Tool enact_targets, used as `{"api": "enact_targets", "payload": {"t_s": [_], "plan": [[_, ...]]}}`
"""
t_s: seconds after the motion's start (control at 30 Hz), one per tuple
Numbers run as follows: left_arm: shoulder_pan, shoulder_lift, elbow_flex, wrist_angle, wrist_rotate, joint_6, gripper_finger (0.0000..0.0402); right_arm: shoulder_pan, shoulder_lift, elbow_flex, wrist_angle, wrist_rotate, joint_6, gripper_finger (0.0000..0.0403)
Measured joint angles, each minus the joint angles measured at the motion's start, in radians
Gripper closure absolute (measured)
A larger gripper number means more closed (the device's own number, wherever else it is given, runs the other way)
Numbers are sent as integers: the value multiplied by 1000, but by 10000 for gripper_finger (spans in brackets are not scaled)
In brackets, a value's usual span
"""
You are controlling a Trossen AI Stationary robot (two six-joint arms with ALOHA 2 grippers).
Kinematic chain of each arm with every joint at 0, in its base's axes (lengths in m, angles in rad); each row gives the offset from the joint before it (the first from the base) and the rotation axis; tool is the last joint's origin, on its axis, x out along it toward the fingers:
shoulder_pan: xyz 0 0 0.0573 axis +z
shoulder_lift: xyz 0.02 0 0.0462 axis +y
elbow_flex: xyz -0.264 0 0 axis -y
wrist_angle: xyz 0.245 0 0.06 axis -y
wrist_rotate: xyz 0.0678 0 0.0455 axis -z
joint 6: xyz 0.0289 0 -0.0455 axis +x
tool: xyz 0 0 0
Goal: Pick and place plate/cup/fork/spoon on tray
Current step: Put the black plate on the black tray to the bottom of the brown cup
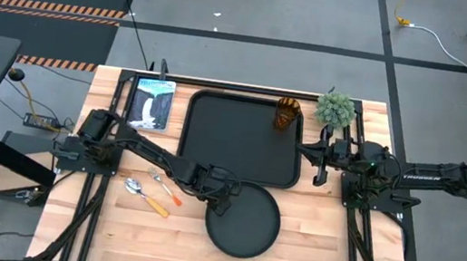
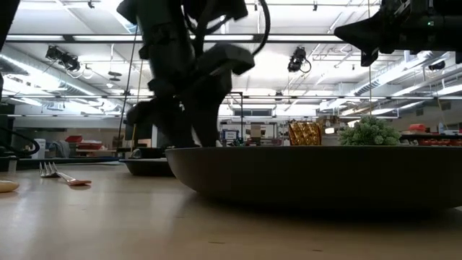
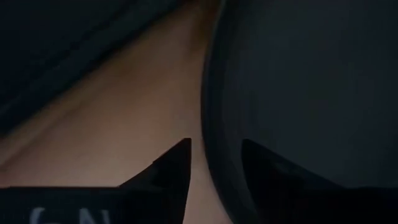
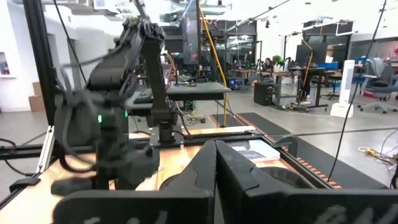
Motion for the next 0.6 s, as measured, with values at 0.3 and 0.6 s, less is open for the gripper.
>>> {"api": "enact_targets", "payload": {"t_s": [0.3,0.6], "plan": [[3,17,0,31,13,3,347,1,0,0,7,-7,7,392],[8,15,1,30,26,-19,385,1,0,0,8,-17,11,392]]}}
